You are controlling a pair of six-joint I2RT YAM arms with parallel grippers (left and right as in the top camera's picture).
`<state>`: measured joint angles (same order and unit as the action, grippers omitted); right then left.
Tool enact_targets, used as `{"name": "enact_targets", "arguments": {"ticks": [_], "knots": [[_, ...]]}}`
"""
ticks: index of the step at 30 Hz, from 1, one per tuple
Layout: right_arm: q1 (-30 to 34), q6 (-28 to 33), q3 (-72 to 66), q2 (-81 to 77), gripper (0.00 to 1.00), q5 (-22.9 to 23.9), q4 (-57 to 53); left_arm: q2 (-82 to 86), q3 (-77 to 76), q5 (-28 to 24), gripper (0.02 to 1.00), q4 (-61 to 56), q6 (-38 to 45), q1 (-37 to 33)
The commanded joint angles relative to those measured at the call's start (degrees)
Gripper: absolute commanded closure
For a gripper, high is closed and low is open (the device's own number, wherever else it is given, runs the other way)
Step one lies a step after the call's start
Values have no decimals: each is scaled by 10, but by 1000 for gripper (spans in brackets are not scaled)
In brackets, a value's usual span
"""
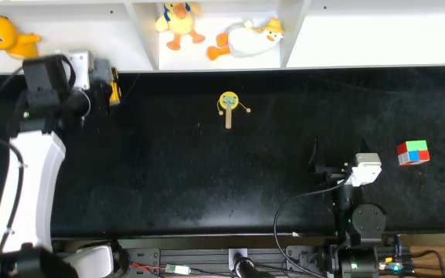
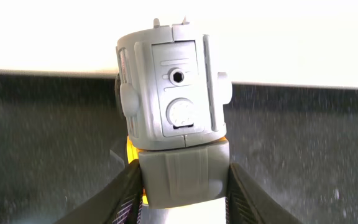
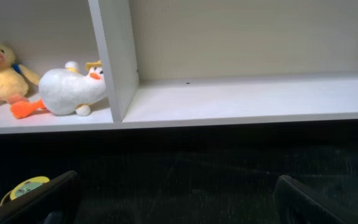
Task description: Store Toys
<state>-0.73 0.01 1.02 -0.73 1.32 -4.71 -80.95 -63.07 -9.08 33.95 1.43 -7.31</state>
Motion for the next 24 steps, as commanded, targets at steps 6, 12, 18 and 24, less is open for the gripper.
{"name": "enact_targets", "arguments": {"ticks": [6,12,18,24], "knots": [[0,0,-7,5,5,-4,2,-94,-118,3,766,-5,2,23],[0,0,-7,5,5,-4,2,-149,-174,4,766,-13,2,23],[0,0,-7,5,5,-4,2,-198,-215,4,763,-22,2,23],[0,0,-7,5,5,-4,2,-220,-222,4,737,-37,2,23]]}}
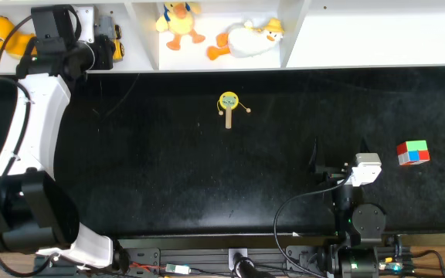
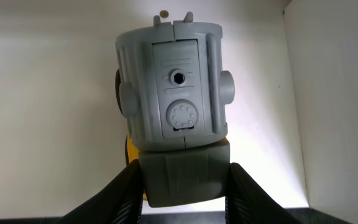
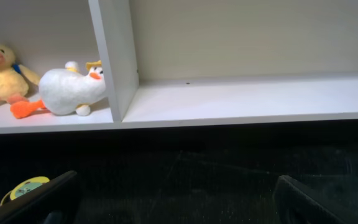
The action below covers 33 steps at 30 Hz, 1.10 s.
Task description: Store Toys
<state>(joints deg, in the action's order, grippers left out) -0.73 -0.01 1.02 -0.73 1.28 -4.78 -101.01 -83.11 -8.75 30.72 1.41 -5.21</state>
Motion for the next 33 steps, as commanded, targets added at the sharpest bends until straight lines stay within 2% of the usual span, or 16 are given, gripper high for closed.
{"name": "enact_targets", "arguments": {"ticks": [1,4,5,13,33], "knots": [[0,0,-7,5,5,-4,3,-19,-21,1,689,-5,3,2],[0,0,-7,5,5,-3,3,-19,-21,5,608,-6,3,2],[0,0,-7,5,7,-3,3,-19,-21,5,608,-6,3,2],[0,0,-7,5,7,-3,3,-14,-22,5,698,14,3,2],[0,0,-7,5,7,-4,3,-1,-70,16,763,72,18,2]]}}
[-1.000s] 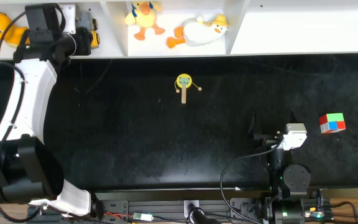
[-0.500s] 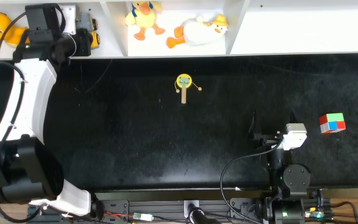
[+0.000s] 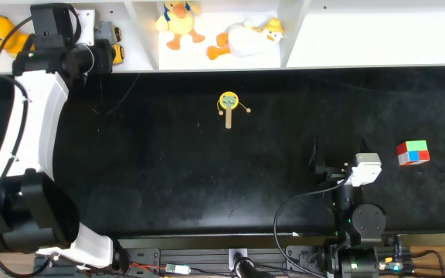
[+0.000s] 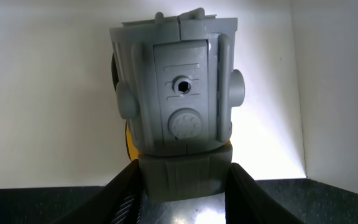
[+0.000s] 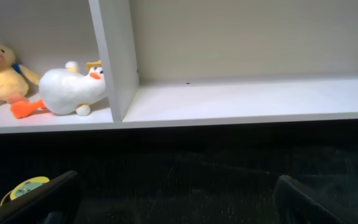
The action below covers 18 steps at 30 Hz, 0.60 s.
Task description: Store Toys
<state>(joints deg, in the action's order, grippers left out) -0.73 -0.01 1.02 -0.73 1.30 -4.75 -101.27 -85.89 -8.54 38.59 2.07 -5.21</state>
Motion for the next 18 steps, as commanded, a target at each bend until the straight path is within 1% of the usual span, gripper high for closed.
{"name": "enact_targets", "arguments": {"ticks": [1,8,12,13,14,15,16,17,18], "knots": [[0,0,-7,5,5,-4,3,1,-42,14,766,-8,11,2],[0,0,-7,5,7,-4,3,-2,-42,14,766,-27,11,2],[0,0,-7,5,5,-4,3,-7,-42,13,737,-31,11,2],[0,0,-7,5,5,-4,3,-7,-42,13,645,-32,11,2],[0,0,-7,5,5,-4,3,-7,-42,14,520,-34,11,2],[0,0,-7,5,5,-4,3,-7,-42,14,360,-36,11,2],[0,0,-7,5,5,-4,3,-7,-42,14,95,-41,11,2],[0,0,-7,5,5,-4,3,-7,-42,13,20,-47,11,2],[0,0,-7,5,7,-4,3,-7,-42,13,20,-49,11,2]]}}
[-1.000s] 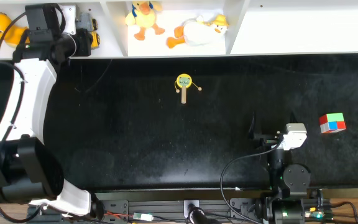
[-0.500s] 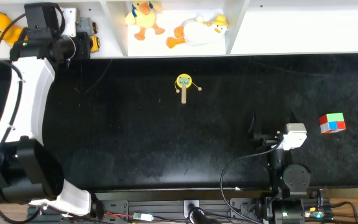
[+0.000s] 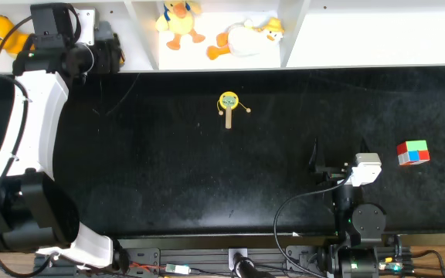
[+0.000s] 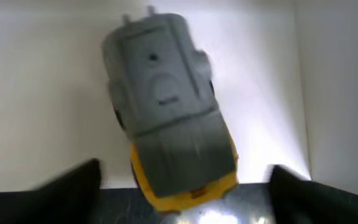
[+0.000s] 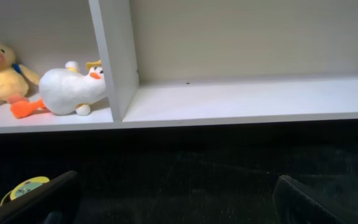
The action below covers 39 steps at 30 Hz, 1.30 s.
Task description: Store Toys
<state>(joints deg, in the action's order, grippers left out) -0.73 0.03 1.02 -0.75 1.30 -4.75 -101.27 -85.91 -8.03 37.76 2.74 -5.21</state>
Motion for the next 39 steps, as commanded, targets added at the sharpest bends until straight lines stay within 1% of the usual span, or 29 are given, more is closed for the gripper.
{"name": "enact_targets", "arguments": {"ticks": [1,9,20,23,24,31,39], "knots": [[0,0,-7,5,5,-4,3,-7,-42,8,20,-42,4,2],[0,0,-7,5,5,-4,3,-4,-42,5,20,-36,4,2],[0,0,-7,5,5,-4,3,81,-31,6,20,64,32,9],[0,0,-7,5,7,-4,3,110,12,6,20,61,32,9],[0,0,-7,5,5,-4,3,133,52,6,20,52,32,9],[0,0,-7,5,5,-4,3,235,200,6,20,31,27,9],[0,0,-7,5,5,-4,3,375,331,0,20,32,-10,9]]}}
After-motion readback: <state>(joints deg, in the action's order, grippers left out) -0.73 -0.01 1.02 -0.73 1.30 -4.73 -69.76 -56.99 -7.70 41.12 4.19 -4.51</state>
